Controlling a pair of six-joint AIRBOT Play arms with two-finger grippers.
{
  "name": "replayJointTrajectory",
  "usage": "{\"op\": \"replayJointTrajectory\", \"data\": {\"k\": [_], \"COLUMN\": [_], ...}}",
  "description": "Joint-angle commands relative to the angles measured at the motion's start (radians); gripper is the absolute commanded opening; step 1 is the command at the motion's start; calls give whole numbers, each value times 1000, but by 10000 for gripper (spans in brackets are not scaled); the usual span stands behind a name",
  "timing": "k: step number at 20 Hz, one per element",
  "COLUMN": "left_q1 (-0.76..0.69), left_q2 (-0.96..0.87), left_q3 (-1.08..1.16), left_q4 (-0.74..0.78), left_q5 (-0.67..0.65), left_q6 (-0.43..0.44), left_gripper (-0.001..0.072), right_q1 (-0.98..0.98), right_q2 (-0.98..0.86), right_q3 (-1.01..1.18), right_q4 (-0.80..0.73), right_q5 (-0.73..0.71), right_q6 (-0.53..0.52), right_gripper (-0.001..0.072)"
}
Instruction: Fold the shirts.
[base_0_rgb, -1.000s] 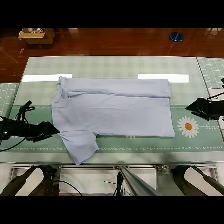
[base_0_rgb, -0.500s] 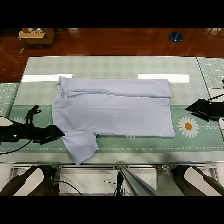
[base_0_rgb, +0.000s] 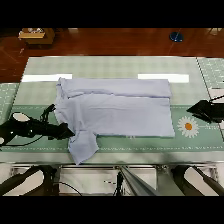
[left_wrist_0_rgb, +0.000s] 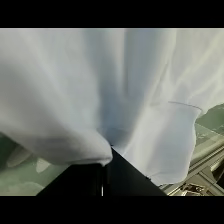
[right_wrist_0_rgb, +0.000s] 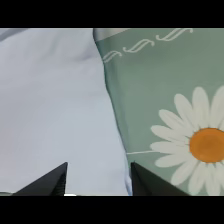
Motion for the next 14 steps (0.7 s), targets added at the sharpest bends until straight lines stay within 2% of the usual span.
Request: {"op": "replayJointTrajectory", "data": {"k": [1,4,7,9,14], "left_q1": [36,92,129,132,132], "left_q2": [-15,-15,-15,-15,-15], "left_q3": [0,0,0,0,0], "left_q4": [51,70,70,69,69], "left_q5": [8,-5,-5,-13,-15], "left_q6": [14,35,37,70,73], "left_gripper": [29,28,28,28,28], "right_q1": [-77,-181,-184,-184,-126], "right_q2": [13,14,14,14,14], "right_q3": [-22,-123,-233,-297,-362], "right_q4": [-104,-9,-10,16,60], "right_q5": [35,49,48,23,-46], "right_q6": [35,38,19,5,-5], "right_gripper": [470,471,479,479,478]}}
